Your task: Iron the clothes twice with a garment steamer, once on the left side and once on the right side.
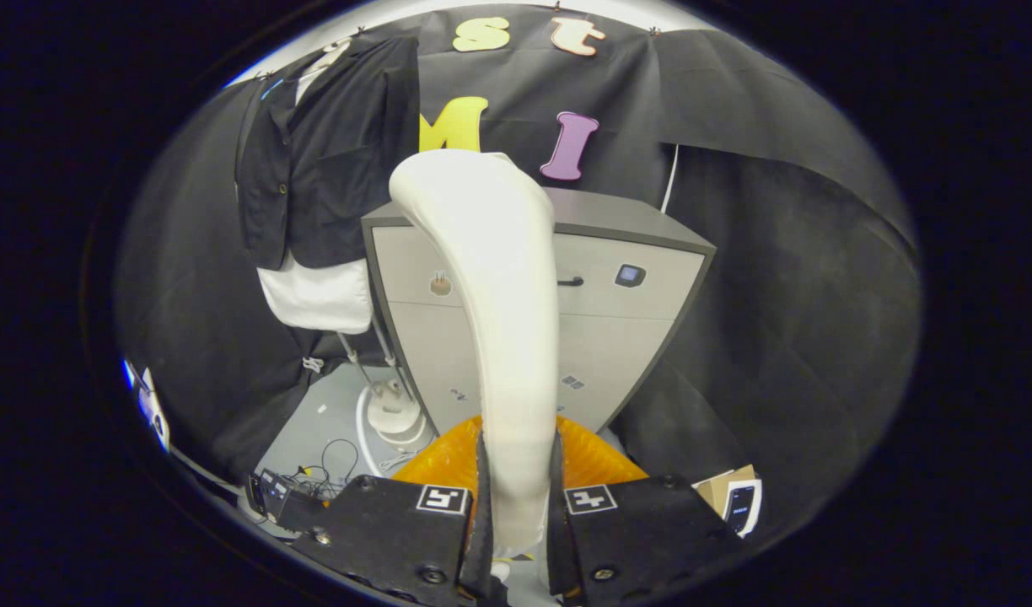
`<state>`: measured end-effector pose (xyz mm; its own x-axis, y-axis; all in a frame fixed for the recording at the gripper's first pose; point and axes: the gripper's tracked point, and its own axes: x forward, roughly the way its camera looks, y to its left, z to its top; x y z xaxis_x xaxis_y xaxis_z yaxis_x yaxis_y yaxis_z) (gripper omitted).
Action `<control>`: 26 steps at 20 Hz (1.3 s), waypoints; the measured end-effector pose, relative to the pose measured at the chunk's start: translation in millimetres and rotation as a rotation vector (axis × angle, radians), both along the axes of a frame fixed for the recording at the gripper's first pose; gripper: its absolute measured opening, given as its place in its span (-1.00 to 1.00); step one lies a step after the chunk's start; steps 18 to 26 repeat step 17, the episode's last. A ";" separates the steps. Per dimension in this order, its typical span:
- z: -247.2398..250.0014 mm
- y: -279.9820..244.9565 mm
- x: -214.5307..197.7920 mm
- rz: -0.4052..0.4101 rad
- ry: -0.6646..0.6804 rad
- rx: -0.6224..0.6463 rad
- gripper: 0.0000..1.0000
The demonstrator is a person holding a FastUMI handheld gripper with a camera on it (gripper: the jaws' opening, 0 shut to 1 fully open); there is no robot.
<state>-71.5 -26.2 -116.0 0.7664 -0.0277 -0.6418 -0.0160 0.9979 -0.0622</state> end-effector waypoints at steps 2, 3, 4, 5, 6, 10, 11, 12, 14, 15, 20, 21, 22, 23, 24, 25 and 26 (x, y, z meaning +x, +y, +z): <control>0.6 -0.5 1.6 -0.001 0.003 0.003 -0.43; 0.3 0.1 2.8 0.000 0.003 0.002 -0.43; -0.2 0.1 3.4 0.001 0.002 0.003 -0.43; 0.6 0.7 3.5 0.003 0.002 0.005 -0.43; 0.5 1.2 4.0 0.005 -0.001 0.006 -0.43; -2.2 2.4 5.2 0.008 0.009 0.005 -0.43; -2.1 2.7 5.7 0.008 0.011 0.003 -0.43; -2.8 2.4 6.2 0.008 0.014 0.003 -0.43; -3.0 1.7 8.1 0.006 0.018 0.002 -0.43; -2.6 1.4 8.8 0.005 0.018 0.002 -0.43; -0.2 0.5 9.0 0.003 0.015 0.001 -0.43; -0.2 0.5 9.0 0.003 0.015 0.001 -0.43; -0.2 0.5 9.0 0.003 0.015 0.001 -0.43; -0.2 0.5 9.0 0.003 0.015 0.001 -0.43; -0.2 0.5 9.0 0.003 0.015 0.001 -0.43; -0.2 0.5 9.0 0.003 0.015 0.001 -0.43; -0.2 0.5 9.0 0.003 0.015 0.001 -0.43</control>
